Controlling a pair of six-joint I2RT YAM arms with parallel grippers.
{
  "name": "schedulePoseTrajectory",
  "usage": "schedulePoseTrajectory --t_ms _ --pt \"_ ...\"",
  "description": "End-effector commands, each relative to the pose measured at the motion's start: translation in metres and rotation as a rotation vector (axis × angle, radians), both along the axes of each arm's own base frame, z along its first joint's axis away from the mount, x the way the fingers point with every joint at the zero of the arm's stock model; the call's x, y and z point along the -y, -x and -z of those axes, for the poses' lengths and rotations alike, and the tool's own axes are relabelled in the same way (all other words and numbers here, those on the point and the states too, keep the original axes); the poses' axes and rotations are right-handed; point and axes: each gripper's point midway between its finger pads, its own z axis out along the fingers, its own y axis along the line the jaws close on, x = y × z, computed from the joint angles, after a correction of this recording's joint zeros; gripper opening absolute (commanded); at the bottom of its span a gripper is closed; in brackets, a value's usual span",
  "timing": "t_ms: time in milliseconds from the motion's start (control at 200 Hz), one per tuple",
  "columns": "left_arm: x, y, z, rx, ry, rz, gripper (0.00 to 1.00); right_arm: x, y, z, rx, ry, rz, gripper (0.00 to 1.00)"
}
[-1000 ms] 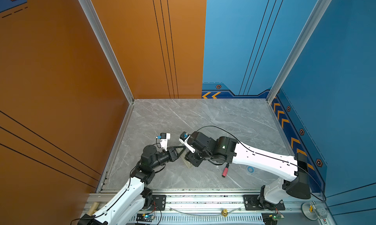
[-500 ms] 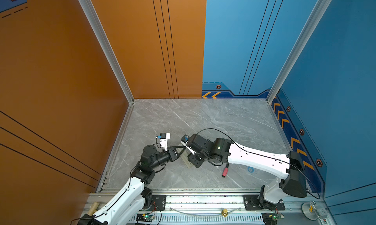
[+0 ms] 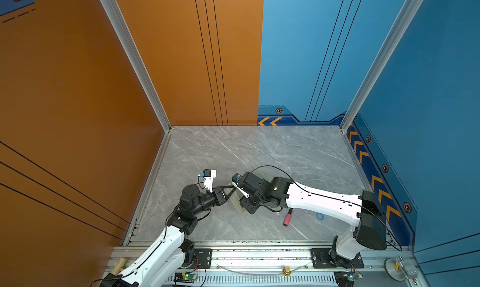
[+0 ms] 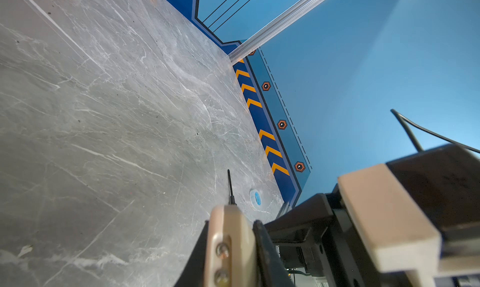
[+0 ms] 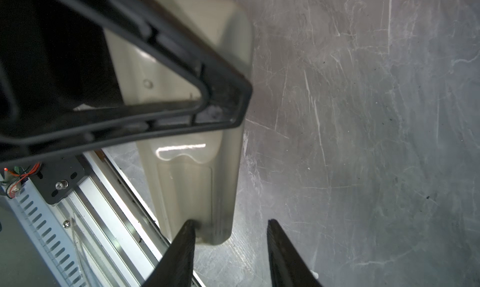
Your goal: Load the batteries into the remote control
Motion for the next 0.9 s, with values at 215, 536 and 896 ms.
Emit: schedulePoseTrajectory --t_ms 215,536,896 --pt "-0.011 -0.007 -0.002 -0.028 -0.076 -0.067 0.00 -0.001 0.010 -0.030 0.043 -0.112 -0.011 0.75" --pt "-0.011 -0.007 -0.031 0.001 -0.041 -0.076 0.00 -0.021 0.019 -0.027 0.010 -0.244 -0.079 0.99" --pt "-0.015 -0.013 -0.034 -0.054 -0.040 -0.118 0.00 -0.025 -0.001 -0.006 0.024 -0.245 -0.068 0.89"
